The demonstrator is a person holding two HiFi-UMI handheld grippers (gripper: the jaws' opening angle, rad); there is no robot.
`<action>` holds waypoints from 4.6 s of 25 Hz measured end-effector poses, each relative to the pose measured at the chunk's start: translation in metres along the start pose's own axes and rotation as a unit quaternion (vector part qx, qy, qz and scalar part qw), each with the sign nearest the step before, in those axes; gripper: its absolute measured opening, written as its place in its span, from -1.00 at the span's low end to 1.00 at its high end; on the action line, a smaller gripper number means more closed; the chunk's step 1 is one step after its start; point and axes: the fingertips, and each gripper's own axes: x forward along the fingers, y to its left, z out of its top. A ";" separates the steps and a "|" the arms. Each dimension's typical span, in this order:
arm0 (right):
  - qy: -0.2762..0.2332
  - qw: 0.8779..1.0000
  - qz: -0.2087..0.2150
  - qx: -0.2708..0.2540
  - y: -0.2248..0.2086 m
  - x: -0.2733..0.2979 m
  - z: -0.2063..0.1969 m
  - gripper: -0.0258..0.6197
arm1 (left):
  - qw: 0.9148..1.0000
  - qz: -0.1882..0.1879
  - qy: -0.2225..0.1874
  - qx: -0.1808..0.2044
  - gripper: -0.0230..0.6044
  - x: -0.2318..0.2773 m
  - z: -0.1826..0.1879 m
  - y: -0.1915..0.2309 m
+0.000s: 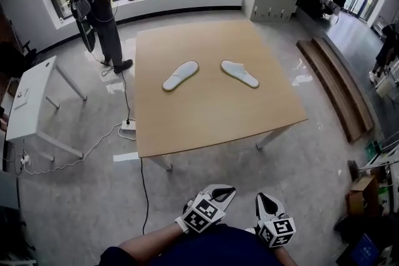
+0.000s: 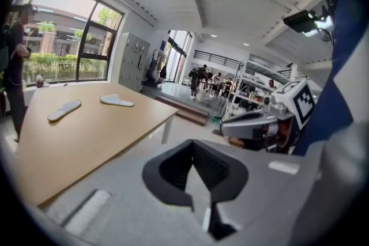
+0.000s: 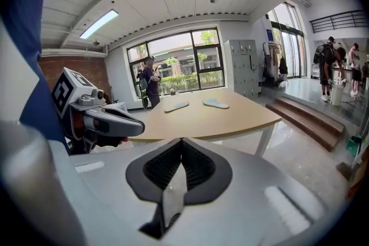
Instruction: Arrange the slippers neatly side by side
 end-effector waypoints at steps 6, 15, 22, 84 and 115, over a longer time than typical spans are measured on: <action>0.026 0.999 0.016 -0.022 0.009 0.047 0.027 -0.89 | 0.999 0.022 -0.008 -0.031 -0.92 -0.010 0.001 0.063; 0.045 0.996 0.062 -0.043 0.015 0.104 0.048 -0.89 | 0.993 0.074 -0.015 -0.087 -0.92 -0.016 -0.002 0.124; 0.033 0.988 0.139 -0.066 0.014 0.165 0.084 -0.89 | 0.985 0.143 -0.026 -0.093 -0.92 -0.018 0.026 0.165; 0.099 0.983 0.126 -0.094 -0.135 0.388 0.202 -0.89 | 0.962 0.214 -0.040 -0.162 -0.91 0.095 0.111 0.419; 0.193 0.880 0.192 -0.390 -0.252 0.579 0.173 -0.50 | 0.908 0.305 0.272 0.093 -0.47 0.064 0.038 0.642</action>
